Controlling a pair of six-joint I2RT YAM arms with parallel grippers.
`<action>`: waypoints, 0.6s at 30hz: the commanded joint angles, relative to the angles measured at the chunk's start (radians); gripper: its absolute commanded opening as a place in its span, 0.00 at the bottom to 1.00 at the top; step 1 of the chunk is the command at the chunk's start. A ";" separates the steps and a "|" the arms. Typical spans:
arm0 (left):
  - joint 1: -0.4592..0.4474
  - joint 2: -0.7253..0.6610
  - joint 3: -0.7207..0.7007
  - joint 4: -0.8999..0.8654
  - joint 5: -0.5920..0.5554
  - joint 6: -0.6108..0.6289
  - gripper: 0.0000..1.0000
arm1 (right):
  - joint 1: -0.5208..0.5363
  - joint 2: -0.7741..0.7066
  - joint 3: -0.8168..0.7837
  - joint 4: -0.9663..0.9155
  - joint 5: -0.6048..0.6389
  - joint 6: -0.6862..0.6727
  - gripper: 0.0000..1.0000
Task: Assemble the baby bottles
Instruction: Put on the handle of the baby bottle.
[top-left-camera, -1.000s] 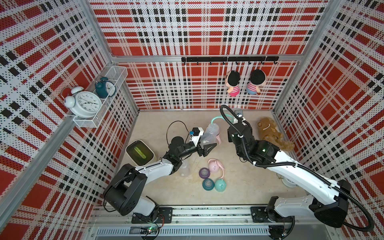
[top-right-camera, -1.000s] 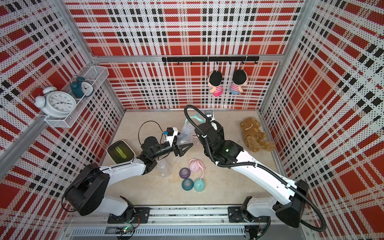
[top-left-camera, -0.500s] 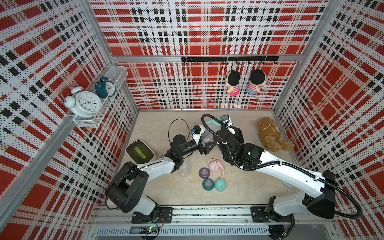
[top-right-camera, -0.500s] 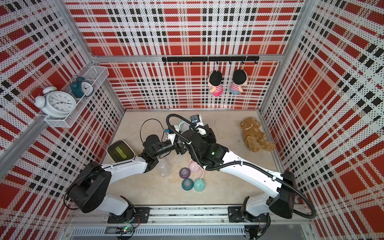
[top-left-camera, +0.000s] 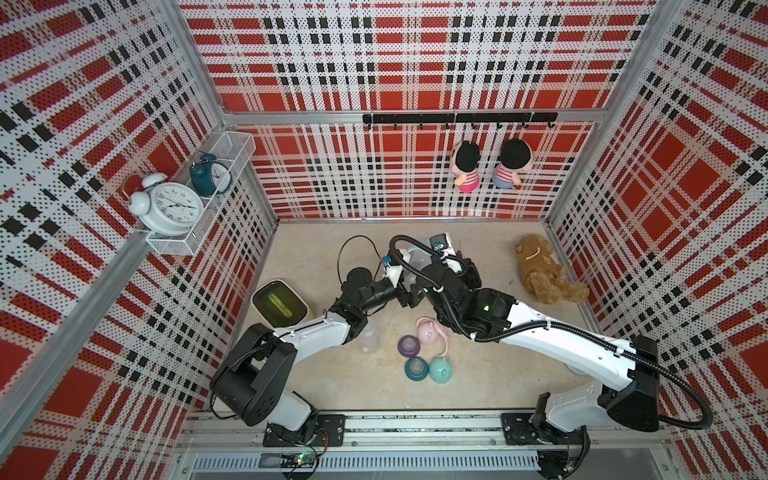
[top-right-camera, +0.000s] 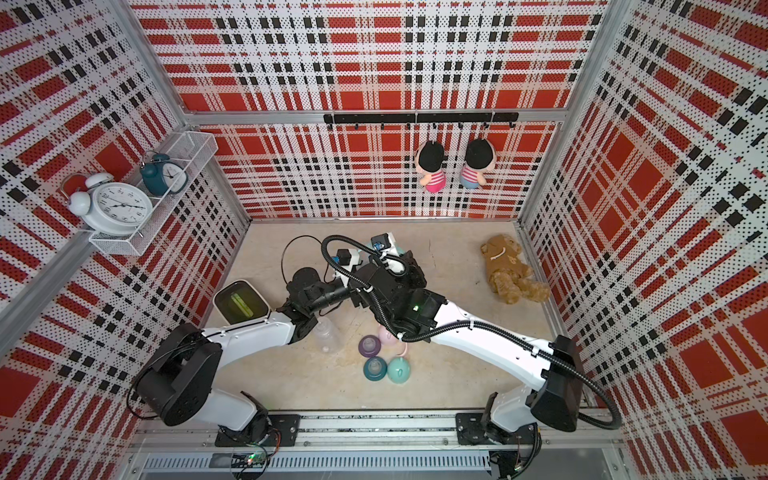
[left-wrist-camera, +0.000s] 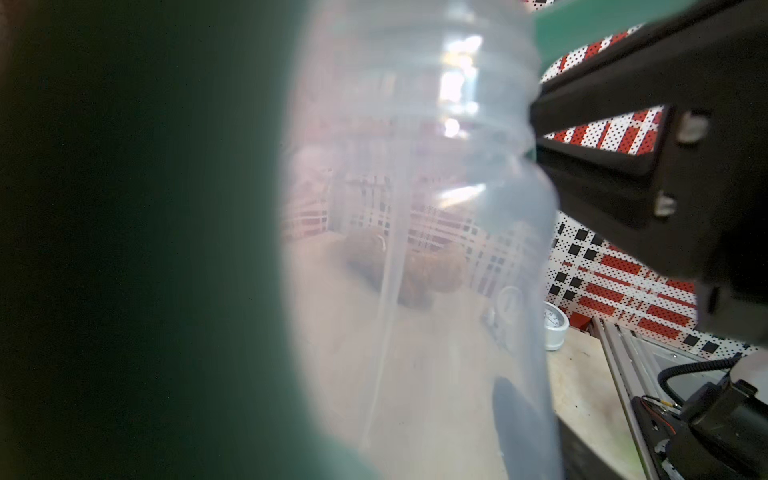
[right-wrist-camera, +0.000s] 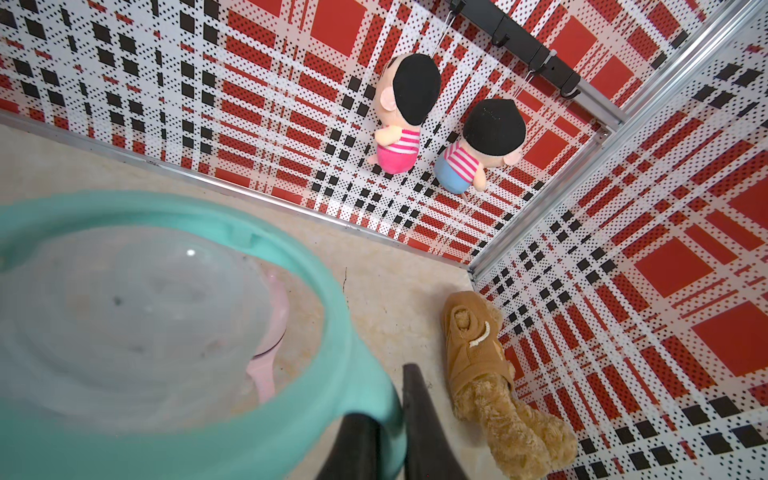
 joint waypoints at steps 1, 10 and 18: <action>-0.006 0.004 0.045 0.007 -0.016 -0.009 0.00 | 0.035 0.022 0.007 0.030 0.039 -0.048 0.00; -0.015 -0.004 0.040 0.003 -0.031 0.002 0.00 | 0.041 0.035 -0.008 -0.029 0.049 0.029 0.00; -0.051 -0.020 0.029 0.003 -0.049 0.028 0.00 | 0.031 0.022 0.011 -0.033 0.029 0.033 0.00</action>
